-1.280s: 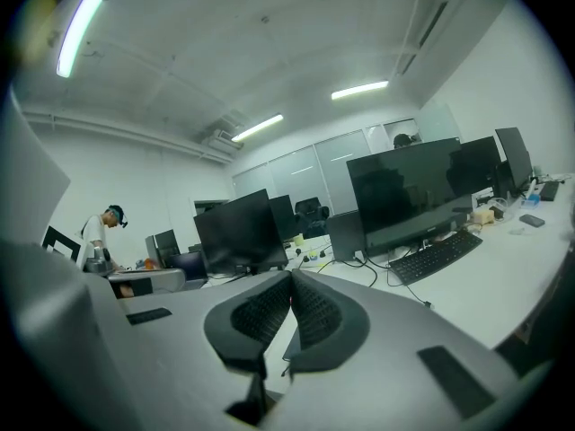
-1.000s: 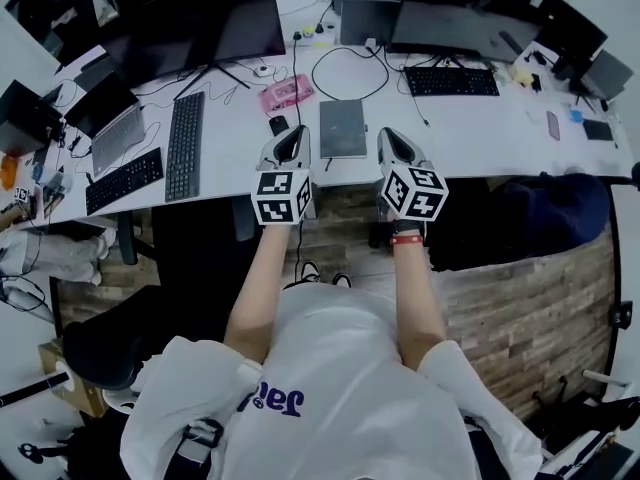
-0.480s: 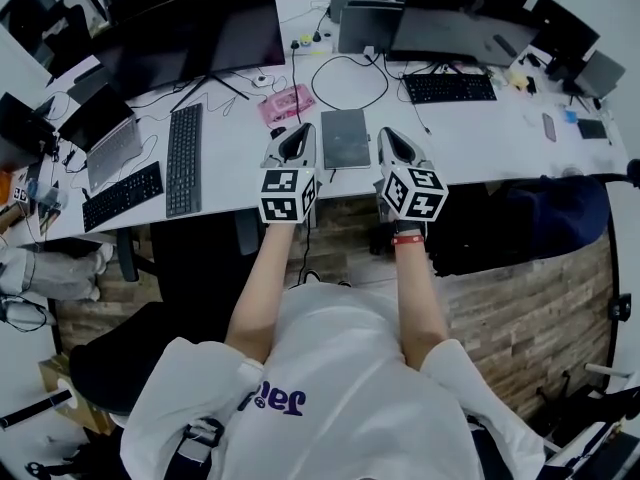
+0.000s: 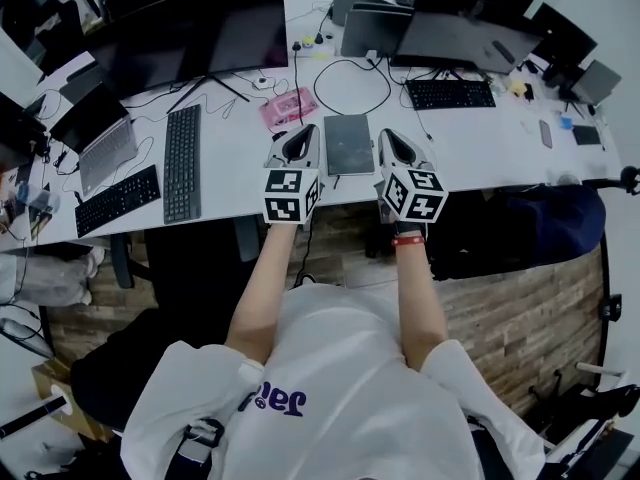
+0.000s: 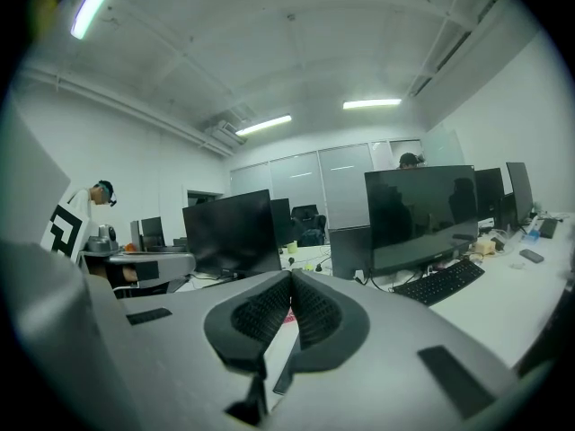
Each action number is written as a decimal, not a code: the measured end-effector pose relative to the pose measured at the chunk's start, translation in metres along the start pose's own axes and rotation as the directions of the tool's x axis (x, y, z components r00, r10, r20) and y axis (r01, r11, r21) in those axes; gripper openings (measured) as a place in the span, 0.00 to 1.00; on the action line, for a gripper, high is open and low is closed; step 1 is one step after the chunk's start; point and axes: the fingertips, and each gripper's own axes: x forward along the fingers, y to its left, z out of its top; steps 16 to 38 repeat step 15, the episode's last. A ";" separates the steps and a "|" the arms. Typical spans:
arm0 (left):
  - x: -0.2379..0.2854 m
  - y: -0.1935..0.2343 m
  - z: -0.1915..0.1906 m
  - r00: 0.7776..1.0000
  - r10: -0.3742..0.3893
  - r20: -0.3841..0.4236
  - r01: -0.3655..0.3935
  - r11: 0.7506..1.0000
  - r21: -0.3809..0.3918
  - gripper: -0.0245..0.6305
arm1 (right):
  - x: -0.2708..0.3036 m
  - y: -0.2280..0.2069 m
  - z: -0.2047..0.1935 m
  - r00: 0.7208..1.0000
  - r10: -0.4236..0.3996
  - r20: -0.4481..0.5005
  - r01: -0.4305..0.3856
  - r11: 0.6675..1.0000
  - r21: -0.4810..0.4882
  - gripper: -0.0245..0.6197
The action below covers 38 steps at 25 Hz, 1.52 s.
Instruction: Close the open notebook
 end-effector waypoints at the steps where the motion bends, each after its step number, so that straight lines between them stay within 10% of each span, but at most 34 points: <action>1: 0.000 0.003 -0.001 1.000 -0.002 0.001 0.002 1.000 -0.005 0.07 | 0.003 0.002 -0.001 1.000 0.000 -0.005 0.000 1.000 -0.004 0.06; 15: 0.017 0.070 -0.083 0.990 0.046 -0.136 -0.060 0.993 -0.101 0.07 | 0.052 -0.020 -0.085 0.983 -0.067 -0.172 0.075 0.996 0.039 0.06; 38: 0.017 0.070 -0.083 0.990 0.046 -0.136 -0.060 0.993 -0.101 0.07 | 0.052 -0.020 -0.085 0.983 -0.067 -0.172 0.075 0.996 0.039 0.06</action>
